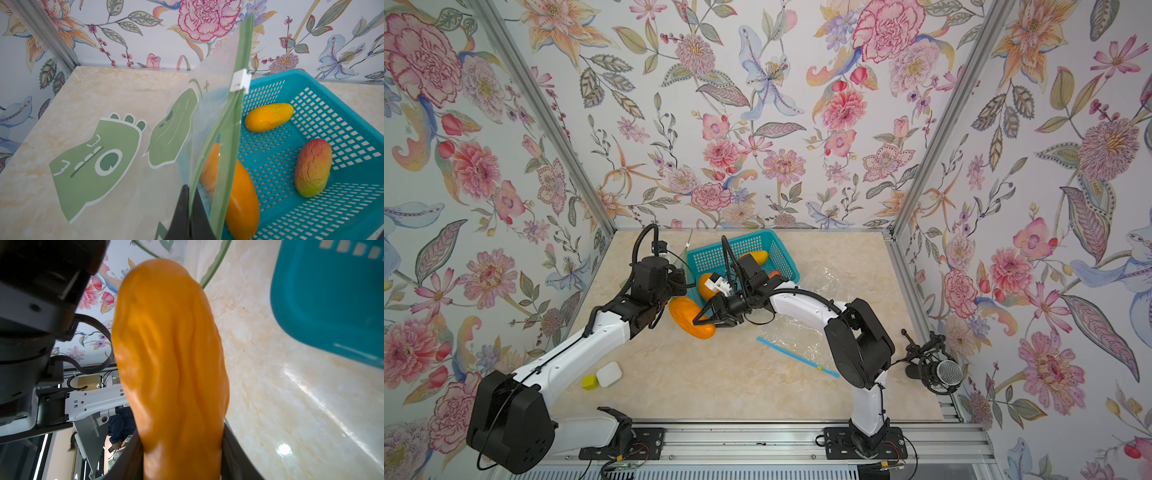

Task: Place the mango in a zip-top bag and seal the zipper
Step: Place the mango in the zipper food storage bag.

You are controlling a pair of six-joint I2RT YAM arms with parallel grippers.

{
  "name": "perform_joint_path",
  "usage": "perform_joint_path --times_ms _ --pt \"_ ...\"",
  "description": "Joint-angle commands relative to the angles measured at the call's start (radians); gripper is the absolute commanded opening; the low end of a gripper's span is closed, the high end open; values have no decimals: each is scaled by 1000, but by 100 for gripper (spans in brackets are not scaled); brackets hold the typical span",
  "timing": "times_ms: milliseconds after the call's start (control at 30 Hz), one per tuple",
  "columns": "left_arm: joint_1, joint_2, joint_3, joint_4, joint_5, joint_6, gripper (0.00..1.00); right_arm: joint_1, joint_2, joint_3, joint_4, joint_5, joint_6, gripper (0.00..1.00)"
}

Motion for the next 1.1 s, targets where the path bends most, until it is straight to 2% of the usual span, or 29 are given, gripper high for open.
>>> perform_joint_path --times_ms 0,300,667,900,1067 --pt "5 -22 -22 21 22 -4 0 -14 18 43 75 -13 54 5" --pt "3 -13 -38 43 58 -22 0 -26 58 55 187 -11 143 5" --pt "-12 10 22 -2 114 -57 0 -32 90 101 256 -5 235 4" --pt "-37 7 59 -47 90 -127 0 -49 146 181 345 38 354 4" --pt "-46 13 100 -119 56 -194 0 -61 201 201 519 106 517 9"
